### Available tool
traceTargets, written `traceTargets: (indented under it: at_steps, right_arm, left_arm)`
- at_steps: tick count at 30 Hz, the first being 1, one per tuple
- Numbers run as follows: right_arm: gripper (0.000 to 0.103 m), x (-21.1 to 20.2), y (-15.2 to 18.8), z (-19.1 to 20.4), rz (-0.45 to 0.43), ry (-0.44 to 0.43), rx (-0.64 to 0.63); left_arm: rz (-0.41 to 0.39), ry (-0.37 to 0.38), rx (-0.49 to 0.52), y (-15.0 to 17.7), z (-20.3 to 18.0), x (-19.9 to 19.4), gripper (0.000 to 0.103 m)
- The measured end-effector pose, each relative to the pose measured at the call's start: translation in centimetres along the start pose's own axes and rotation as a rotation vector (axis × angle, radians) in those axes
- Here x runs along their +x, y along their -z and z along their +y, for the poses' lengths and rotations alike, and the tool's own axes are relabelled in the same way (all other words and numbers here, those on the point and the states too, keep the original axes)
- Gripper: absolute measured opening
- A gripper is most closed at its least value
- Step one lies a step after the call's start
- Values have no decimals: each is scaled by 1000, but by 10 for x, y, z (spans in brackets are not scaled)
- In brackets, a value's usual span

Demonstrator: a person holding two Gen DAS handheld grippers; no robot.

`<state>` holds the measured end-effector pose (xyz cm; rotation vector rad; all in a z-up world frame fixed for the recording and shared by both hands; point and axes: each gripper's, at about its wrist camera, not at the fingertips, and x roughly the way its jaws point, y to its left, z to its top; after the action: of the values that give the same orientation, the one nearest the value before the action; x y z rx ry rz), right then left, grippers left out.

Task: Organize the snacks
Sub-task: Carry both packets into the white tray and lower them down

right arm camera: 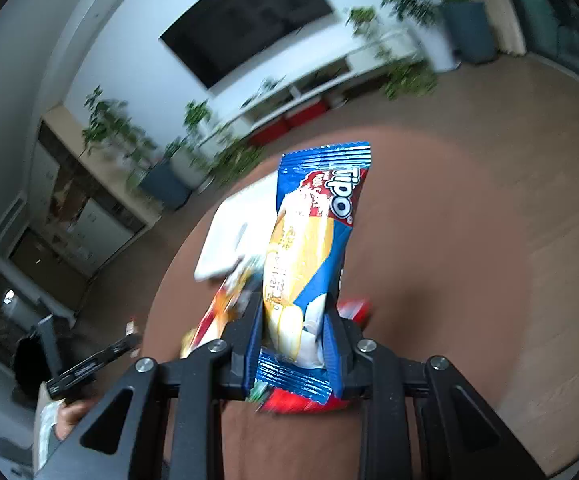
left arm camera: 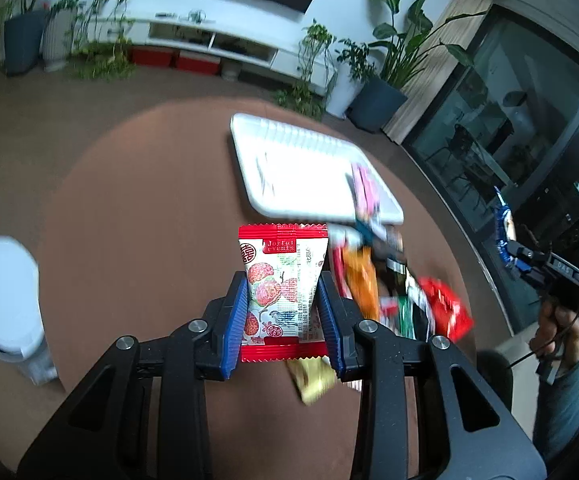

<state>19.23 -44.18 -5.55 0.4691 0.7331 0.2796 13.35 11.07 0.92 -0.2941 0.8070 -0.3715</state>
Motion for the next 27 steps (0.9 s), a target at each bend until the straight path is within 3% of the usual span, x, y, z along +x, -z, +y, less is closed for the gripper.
traceTargets:
  at_steps: [7, 14, 18, 27]
  right_arm:
    - [29, 18, -75, 3, -44, 27, -71]
    - [29, 89, -124, 53, 47, -13, -225]
    - [29, 134, -132, 72, 113, -14, -295]
    - [29, 219, -122, 83, 274, -4, -363]
  left_arm:
    - [-23, -4, 49, -84, -14, 28, 32]
    - [26, -24, 100, -145, -35, 79, 32]
    - [76, -49, 120, -160, -45, 126, 32]
    - [153, -85, 126, -154, -53, 203, 32]
